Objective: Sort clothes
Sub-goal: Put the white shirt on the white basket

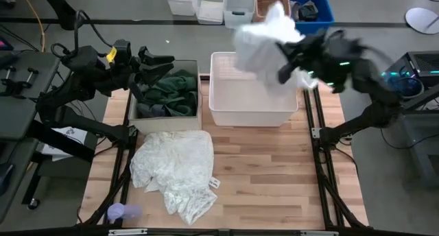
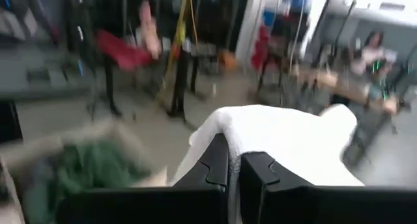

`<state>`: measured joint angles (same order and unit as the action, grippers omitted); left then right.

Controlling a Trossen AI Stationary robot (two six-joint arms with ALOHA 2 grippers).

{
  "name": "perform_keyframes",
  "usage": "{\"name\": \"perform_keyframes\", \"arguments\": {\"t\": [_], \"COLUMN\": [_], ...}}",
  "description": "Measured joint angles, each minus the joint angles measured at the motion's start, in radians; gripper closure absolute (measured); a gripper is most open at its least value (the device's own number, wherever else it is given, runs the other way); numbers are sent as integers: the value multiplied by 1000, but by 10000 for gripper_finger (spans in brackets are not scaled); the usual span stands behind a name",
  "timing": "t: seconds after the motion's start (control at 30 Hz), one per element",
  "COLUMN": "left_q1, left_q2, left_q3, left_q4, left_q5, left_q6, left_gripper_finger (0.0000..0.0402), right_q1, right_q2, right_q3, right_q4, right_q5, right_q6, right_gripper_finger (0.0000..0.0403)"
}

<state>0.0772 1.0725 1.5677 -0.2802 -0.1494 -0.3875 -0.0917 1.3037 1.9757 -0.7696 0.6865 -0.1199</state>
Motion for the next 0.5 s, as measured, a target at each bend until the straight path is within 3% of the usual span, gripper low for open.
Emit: {"name": "perform_keyframes", "arguments": {"t": [0.2, 0.4, 0.5], "left_q1": [0, 0, 0], "left_q2": [0, 0, 0], "left_q3": [0, 0, 0], "left_q4": [18, 17, 17], "left_q5": [0, 0, 0], "left_q6": [15, 23, 22], "left_gripper_finger": [240, 240, 240], "right_q1": [-68, -53, -54], "right_q2": [-2, 0, 0], "right_q3": [-297, -595, -671], "right_q4": [39, 458, 525], "right_q5": [-130, -354, -372], "right_q6": [202, 352, 377], "right_gripper_finger": [403, 403, 403]}}
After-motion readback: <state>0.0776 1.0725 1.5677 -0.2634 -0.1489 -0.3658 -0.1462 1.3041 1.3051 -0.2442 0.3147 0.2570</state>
